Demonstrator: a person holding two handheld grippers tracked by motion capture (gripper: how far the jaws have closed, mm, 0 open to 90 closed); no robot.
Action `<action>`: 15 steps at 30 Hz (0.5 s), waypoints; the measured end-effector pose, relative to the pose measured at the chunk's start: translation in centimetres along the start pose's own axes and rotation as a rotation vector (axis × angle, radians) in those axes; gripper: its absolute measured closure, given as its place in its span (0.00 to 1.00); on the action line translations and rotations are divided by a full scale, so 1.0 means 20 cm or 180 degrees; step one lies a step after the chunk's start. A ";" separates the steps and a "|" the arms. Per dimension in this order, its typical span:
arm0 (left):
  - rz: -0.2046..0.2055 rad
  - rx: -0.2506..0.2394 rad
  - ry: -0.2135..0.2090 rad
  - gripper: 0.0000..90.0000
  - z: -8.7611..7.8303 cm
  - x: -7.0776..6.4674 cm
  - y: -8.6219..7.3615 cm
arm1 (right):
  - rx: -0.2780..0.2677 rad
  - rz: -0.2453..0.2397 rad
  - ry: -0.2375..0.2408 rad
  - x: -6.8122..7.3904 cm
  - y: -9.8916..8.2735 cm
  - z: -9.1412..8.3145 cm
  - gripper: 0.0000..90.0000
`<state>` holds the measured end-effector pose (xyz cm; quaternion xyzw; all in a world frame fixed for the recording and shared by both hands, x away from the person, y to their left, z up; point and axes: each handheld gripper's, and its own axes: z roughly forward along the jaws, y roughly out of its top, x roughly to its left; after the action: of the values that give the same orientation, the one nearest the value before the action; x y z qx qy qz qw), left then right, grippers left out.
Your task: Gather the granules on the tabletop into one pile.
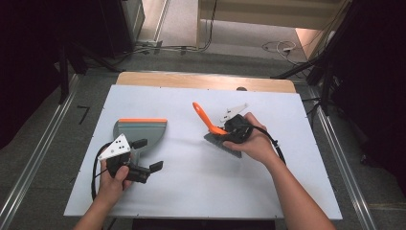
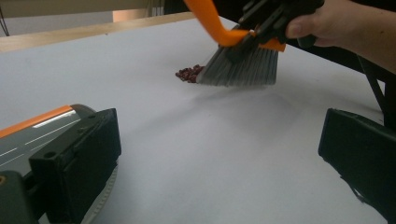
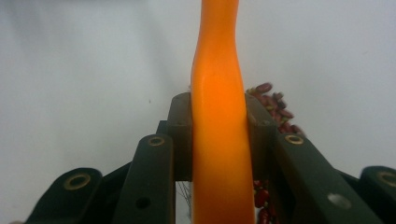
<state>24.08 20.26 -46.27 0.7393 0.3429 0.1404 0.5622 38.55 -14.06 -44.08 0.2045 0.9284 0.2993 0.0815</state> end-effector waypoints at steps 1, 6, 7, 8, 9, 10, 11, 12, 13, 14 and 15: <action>0.0003 0.0002 -0.0002 0.00 0.00 0.00 0.00 | 0.0057 0.0020 0.0050 -0.01 -0.01 0.03 0.76; -0.0002 -0.0004 0.0000 0.00 0.00 0.01 0.00 | 0.0022 0.0078 0.0141 -0.09 -0.01 0.07 0.76; -0.0002 -0.0005 0.0002 0.00 0.00 0.01 0.00 | 0.0022 0.0108 0.0156 -0.11 0.00 0.08 0.76; -0.0006 -0.0007 0.0000 0.00 -0.01 0.01 0.00 | 0.0014 0.0119 0.0150 -0.12 0.00 0.08 0.76; -0.0007 -0.0012 0.0001 0.00 -0.01 0.01 0.00 | 0.0017 0.0132 0.0139 -0.13 0.00 0.08 0.76; -0.0004 -0.0009 0.0002 0.00 -0.01 0.01 0.00 | 0.0006 0.0151 0.0135 -0.14 0.00 0.08 0.76; -0.0002 -0.0008 0.0004 0.00 -0.01 0.01 0.00 | 0.0006 0.0163 0.0126 -0.16 0.00 0.08 0.76; -0.0004 -0.0009 0.0004 0.00 -0.01 0.01 0.00 | 0.0002 0.0186 0.0127 -0.17 0.00 0.09 0.76; -0.0001 -0.0007 0.0002 0.00 -0.01 0.01 0.00 | -0.0001 0.0182 0.0124 -0.17 0.00 0.09 0.75; -0.0002 -0.0009 0.0002 0.00 -0.01 0.01 0.00 | -0.0003 0.0186 0.0111 -0.18 0.00 0.09 0.75; -0.0003 -0.0006 0.0003 0.00 -0.01 0.01 0.00 | -0.0003 0.0179 0.0106 -0.18 0.00 0.08 0.76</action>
<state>24.13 20.46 -46.28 0.7386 0.3434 0.1408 0.5628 42.23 -14.64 -45.30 0.2254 0.9234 0.3053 0.0576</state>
